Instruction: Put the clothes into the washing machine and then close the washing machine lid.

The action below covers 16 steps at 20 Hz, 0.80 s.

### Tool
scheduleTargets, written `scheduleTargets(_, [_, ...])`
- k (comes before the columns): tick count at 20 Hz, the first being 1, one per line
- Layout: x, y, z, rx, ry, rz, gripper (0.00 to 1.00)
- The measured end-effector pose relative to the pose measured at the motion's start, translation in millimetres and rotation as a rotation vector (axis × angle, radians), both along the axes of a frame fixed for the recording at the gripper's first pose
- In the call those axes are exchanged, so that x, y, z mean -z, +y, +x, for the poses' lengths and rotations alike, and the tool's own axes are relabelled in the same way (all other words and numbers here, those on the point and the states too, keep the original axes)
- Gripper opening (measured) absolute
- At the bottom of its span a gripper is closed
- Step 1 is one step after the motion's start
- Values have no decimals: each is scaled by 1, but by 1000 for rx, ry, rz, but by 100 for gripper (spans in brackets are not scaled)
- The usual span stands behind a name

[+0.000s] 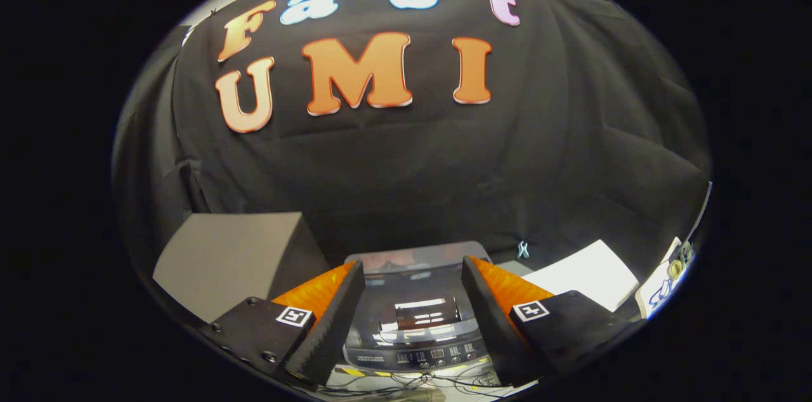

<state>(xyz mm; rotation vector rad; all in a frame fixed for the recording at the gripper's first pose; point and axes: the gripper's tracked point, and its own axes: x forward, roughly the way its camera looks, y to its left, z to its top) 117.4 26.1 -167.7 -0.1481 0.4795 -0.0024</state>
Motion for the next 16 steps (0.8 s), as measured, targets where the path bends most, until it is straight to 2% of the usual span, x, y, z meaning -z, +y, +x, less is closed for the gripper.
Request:
scheduleTargets(10, [-151, 29, -33, -65, -258, 4, 99])
scheduleTargets(16, [-188, 29, -42, -70, -333, 0, 99])
